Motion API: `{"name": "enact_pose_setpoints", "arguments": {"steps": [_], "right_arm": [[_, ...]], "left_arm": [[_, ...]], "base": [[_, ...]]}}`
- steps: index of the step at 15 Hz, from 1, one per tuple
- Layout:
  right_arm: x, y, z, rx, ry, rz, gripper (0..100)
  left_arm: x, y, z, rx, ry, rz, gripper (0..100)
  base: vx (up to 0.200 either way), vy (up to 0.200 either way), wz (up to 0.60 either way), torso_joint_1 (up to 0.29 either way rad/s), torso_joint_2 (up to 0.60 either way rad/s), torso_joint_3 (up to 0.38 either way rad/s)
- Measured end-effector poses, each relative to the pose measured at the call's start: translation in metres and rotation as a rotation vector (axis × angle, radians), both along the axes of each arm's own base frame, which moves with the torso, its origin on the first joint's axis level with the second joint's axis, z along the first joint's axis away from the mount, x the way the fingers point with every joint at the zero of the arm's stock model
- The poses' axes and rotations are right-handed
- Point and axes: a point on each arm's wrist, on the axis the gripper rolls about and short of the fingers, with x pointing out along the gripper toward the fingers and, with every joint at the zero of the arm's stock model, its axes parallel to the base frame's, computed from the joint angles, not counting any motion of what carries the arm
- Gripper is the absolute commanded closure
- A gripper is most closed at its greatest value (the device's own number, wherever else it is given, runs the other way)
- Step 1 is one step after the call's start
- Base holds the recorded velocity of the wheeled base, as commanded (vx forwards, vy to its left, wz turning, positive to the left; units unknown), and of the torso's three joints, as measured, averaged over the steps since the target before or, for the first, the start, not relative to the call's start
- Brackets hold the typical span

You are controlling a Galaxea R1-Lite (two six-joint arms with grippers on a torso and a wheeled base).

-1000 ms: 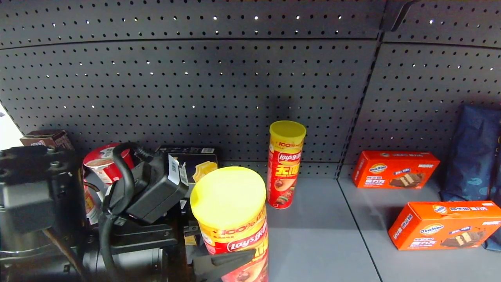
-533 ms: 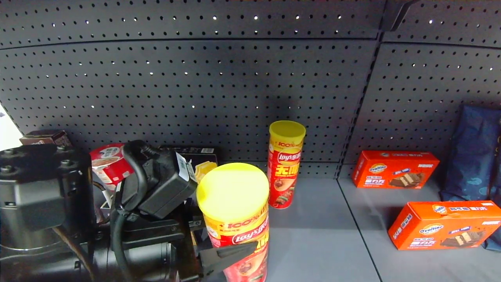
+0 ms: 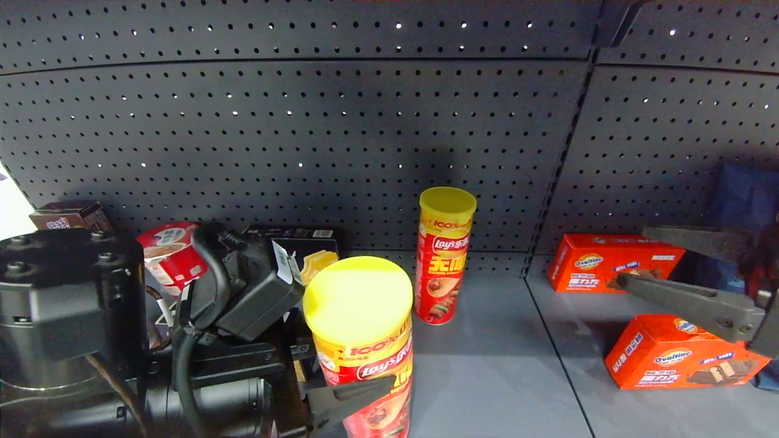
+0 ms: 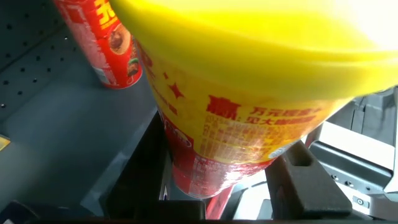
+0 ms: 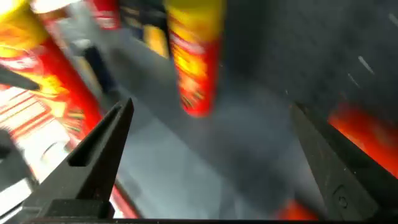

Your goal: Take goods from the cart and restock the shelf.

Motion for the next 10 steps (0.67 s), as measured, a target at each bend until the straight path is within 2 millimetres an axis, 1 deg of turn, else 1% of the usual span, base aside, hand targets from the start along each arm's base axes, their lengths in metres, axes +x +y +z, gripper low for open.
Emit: {"name": "enact_pose_setpoints", "arguments": {"steps": [2, 6, 8, 10], "right_arm": [[0.028, 0.012, 0.001, -0.036, -0.002, 0.075, 0], [0.072, 0.029, -0.005, -0.058, -0.043, 0.146, 0], [0.087, 0.035, -0.011, -0.042, -0.068, 0.219, 0], [0.098, 0.039, -0.019, -0.042, -0.053, 0.241, 0]], "left_arm": [[0.000, 0.000, 0.000, -0.002, 0.000, -0.002, 100], [0.000, 0.000, 0.002, -0.005, -0.005, -0.002, 100], [0.000, 0.000, 0.002, -0.005, -0.007, -0.002, 100], [0.001, -0.001, 0.003, -0.007, -0.009, -0.003, 100]], "base": [[0.000, 0.000, 0.00, 0.000, 0.00, 0.000], [0.000, 0.000, 0.00, 0.000, 0.00, 0.000], [0.000, 0.000, 0.00, 0.000, 0.00, 0.000], [0.000, 0.000, 0.00, 0.000, 0.00, 0.000]]}}
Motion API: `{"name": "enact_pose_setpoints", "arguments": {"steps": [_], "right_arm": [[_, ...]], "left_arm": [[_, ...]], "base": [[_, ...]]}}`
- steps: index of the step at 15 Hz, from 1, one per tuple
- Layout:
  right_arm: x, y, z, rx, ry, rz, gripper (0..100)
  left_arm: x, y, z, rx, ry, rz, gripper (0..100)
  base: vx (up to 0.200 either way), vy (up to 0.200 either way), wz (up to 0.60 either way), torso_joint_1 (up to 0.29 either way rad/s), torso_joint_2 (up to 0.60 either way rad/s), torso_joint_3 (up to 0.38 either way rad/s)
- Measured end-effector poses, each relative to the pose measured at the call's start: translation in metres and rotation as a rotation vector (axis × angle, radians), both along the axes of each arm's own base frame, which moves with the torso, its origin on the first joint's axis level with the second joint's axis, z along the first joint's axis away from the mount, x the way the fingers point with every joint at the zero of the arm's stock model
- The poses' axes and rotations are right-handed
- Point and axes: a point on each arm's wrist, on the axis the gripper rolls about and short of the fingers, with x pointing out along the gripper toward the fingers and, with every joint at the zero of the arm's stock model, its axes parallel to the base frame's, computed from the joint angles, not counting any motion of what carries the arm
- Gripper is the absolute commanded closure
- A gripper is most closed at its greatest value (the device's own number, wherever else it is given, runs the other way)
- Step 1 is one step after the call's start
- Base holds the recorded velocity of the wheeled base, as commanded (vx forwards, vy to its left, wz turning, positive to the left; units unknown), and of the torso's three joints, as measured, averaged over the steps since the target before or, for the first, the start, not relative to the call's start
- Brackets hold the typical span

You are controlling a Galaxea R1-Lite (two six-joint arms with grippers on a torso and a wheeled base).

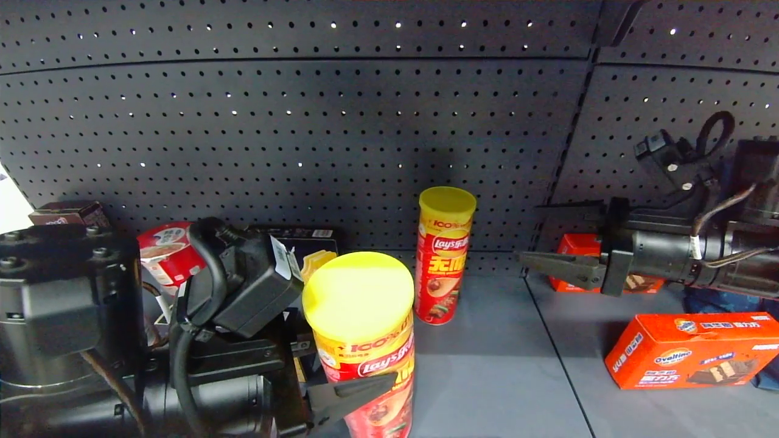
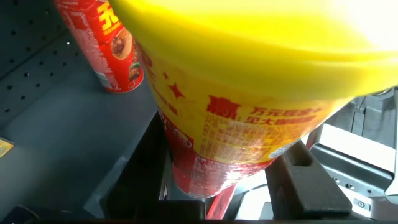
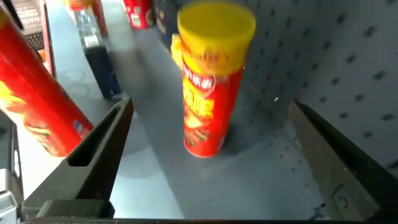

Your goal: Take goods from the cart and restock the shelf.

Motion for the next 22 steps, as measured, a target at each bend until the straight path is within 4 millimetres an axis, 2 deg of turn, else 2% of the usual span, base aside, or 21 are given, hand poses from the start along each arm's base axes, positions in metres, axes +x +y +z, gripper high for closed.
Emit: {"name": "enact_pose_setpoints", "arguments": {"steps": [11, 22], "right_arm": [[0.020, 0.026, -0.028, -0.027, 0.092, 0.108, 0], [0.072, 0.048, -0.059, -0.069, 0.124, 0.117, 0]], "left_arm": [[0.000, 0.001, -0.003, 0.009, 0.005, 0.009, 100], [0.004, 0.003, -0.001, 0.007, 0.001, 0.029, 100]], "base": [[0.000, 0.000, 0.00, 0.000, 0.00, 0.000], [0.000, 0.000, 0.00, 0.000, 0.00, 0.000]]}}
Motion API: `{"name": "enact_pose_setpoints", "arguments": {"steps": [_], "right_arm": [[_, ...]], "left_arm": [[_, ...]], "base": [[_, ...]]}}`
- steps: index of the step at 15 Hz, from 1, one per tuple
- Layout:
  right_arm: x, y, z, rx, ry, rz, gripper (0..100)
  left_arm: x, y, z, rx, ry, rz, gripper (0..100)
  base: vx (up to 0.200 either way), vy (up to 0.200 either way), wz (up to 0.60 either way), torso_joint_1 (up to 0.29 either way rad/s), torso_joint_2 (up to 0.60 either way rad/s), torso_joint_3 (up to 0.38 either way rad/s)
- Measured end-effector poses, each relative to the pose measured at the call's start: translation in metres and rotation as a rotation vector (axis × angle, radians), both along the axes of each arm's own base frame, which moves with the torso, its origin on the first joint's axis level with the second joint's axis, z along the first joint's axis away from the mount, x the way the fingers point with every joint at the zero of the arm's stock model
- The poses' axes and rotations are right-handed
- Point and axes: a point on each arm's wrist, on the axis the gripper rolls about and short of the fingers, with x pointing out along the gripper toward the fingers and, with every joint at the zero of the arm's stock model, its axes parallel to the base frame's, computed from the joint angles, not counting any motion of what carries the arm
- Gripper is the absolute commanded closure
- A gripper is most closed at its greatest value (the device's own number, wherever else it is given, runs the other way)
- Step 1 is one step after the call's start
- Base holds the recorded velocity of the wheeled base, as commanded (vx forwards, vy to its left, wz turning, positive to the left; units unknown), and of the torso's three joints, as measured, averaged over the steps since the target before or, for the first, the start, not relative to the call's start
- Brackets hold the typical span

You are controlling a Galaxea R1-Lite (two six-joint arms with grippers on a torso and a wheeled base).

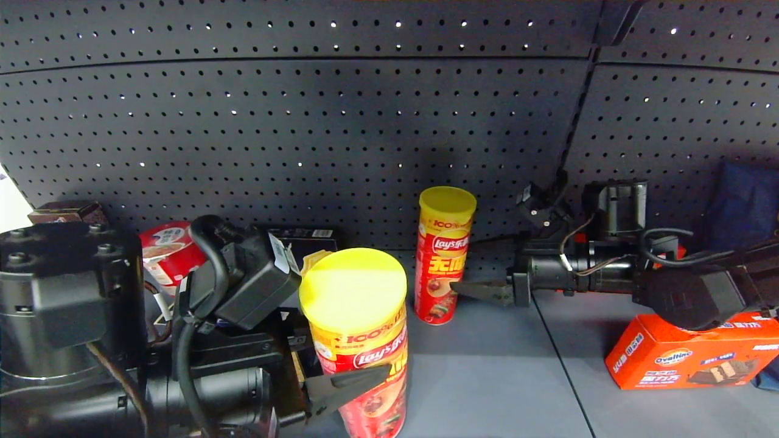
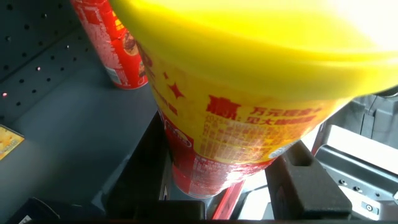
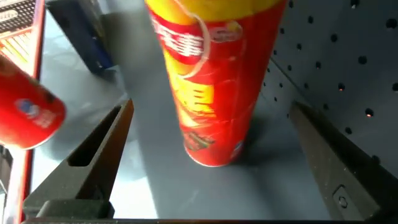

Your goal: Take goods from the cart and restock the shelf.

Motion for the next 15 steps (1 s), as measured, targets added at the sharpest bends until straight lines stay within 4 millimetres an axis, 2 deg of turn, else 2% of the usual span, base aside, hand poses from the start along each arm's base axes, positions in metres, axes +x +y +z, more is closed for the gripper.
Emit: {"name": "enact_pose_setpoints", "arguments": {"steps": [9, 15], "right_arm": [[0.024, 0.013, -0.025, 0.012, 0.011, 0.053, 0], [0.035, 0.025, -0.032, 0.013, 0.013, 0.072, 0]], "left_arm": [[0.002, 0.002, 0.000, -0.001, 0.000, 0.011, 100], [0.002, 0.002, 0.000, -0.002, 0.000, 0.011, 100]], "base": [[0.000, 0.000, 0.00, 0.000, 0.00, 0.000], [0.000, 0.000, 0.00, 0.000, 0.00, 0.000]]}}
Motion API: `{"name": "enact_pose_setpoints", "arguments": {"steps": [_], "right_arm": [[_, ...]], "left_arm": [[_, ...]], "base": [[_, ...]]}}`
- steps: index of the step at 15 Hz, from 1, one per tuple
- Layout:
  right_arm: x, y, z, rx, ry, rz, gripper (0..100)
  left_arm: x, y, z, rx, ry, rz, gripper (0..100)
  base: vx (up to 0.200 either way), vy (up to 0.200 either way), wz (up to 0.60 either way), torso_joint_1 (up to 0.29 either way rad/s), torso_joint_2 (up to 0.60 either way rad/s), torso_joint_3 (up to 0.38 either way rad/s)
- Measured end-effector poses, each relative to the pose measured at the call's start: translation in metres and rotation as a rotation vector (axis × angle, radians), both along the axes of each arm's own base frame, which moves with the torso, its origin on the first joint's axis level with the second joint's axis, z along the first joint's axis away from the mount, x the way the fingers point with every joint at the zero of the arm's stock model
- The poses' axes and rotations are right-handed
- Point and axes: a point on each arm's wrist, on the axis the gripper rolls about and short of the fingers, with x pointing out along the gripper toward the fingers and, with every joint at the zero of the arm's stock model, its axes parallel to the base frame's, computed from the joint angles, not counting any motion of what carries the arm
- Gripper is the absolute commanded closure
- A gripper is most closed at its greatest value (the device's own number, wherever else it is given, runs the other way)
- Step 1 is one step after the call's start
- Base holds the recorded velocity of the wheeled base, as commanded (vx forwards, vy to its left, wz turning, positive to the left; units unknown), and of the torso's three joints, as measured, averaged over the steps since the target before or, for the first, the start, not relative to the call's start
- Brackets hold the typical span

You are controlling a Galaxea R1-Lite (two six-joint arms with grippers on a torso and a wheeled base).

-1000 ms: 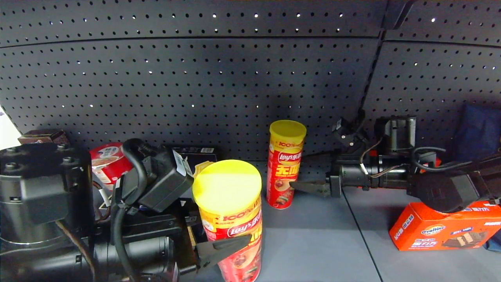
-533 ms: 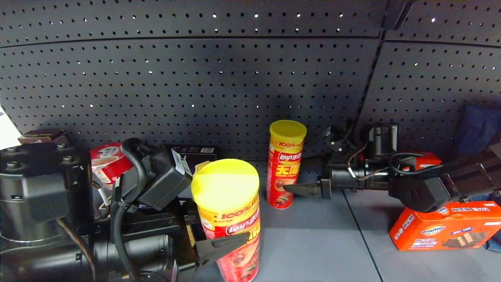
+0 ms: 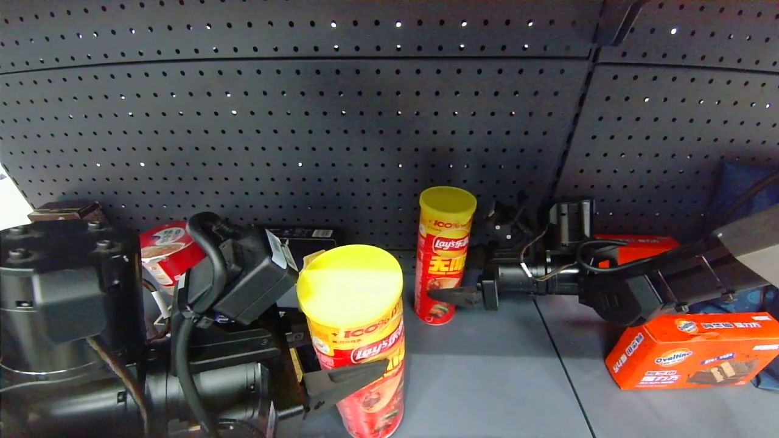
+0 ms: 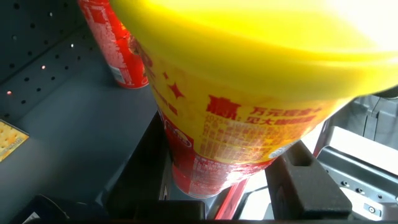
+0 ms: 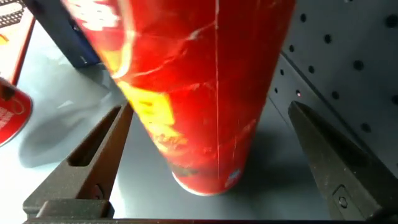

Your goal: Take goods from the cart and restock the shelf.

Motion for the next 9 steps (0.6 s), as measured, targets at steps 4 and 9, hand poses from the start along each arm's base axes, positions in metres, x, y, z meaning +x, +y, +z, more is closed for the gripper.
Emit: {"name": "enact_pose_setpoints", "arguments": {"steps": [4, 9], "right_arm": [[0.0055, 0.0074, -0.0029, 0.001, -0.005, 0.004, 100], [0.0049, 0.0103, -0.0060, -0.003, 0.003, 0.006, 100]], "left_arm": [[-0.0004, 0.0007, -0.0014, 0.003, 0.004, 0.002, 100], [-0.0005, 0.0009, -0.0021, 0.004, 0.007, 0.002, 100]], "base": [[0.000, 0.000, 0.00, 0.000, 0.00, 0.000], [0.000, 0.000, 0.00, 0.000, 0.00, 0.000]]}}
